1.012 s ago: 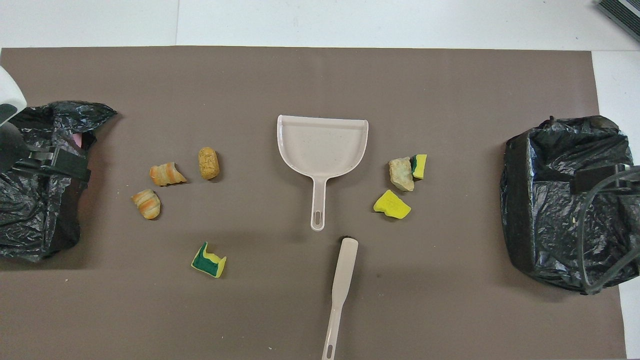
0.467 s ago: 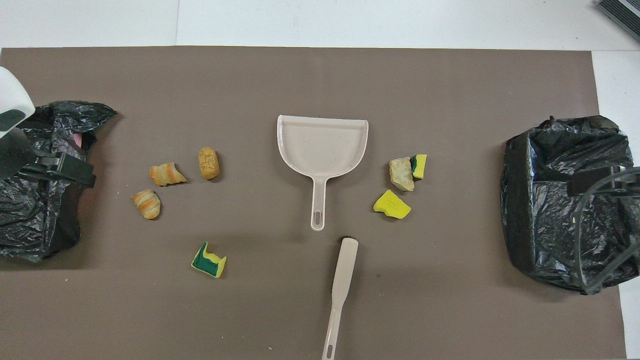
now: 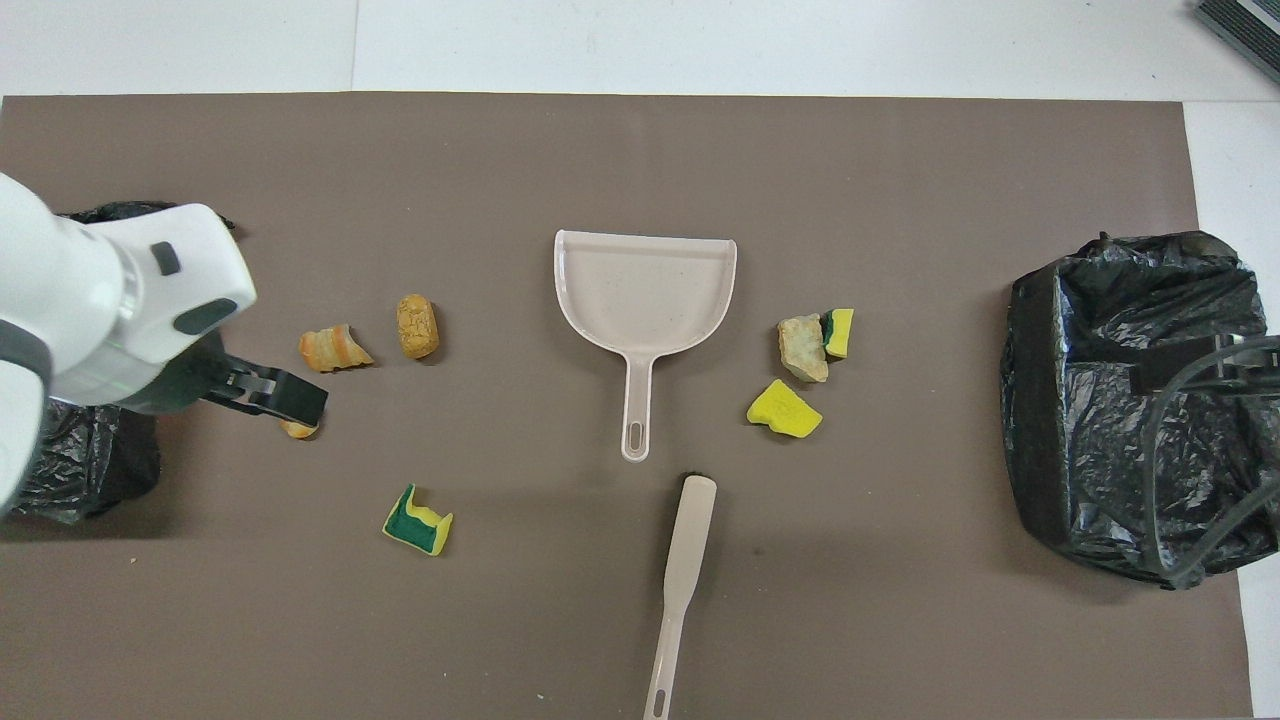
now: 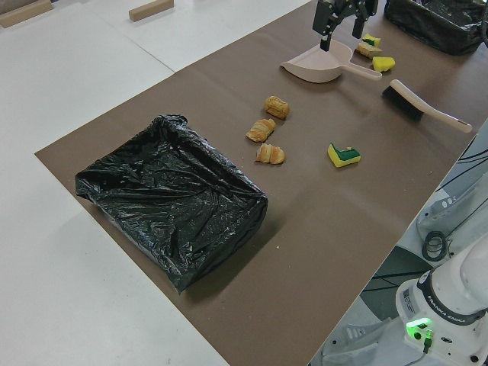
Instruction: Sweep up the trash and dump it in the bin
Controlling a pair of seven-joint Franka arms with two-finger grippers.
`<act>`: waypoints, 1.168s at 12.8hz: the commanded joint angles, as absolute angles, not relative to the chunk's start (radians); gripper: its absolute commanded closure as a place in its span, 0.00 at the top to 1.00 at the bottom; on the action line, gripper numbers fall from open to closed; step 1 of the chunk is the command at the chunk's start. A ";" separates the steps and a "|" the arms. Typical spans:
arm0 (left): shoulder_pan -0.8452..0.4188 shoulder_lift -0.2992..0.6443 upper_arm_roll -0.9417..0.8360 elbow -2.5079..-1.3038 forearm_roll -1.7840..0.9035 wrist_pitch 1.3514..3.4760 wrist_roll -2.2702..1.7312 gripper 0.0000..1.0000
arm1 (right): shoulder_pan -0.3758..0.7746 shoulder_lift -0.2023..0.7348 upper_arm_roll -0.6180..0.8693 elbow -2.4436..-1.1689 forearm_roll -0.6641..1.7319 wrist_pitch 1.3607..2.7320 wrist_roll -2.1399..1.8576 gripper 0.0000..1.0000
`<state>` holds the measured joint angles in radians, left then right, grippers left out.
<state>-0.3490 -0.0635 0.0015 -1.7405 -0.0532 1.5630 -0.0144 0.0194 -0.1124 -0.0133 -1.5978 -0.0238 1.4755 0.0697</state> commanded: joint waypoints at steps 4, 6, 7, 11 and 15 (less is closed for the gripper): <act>-0.605 -0.138 0.018 -1.880 -0.095 1.644 -0.228 1.00 | 0.009 -0.137 -0.011 -1.637 -0.006 1.509 0.044 1.00; -0.701 -0.149 0.018 -1.939 -0.106 1.709 -0.282 1.00 | 0.008 -0.137 -0.011 -1.638 -0.006 1.509 0.044 1.00; -0.747 -0.147 0.018 -1.971 -0.121 1.736 -0.300 1.00 | 0.008 -0.137 -0.011 -1.638 -0.006 1.509 0.044 1.00; -0.917 -0.089 0.018 -2.112 -0.159 1.928 -0.461 1.00 | 0.008 -0.137 -0.011 -1.638 -0.006 1.509 0.044 1.00; -1.022 -0.031 0.018 -2.261 -0.209 2.231 -0.580 1.00 | 0.008 -0.137 -0.011 -1.644 -0.006 1.508 0.044 1.00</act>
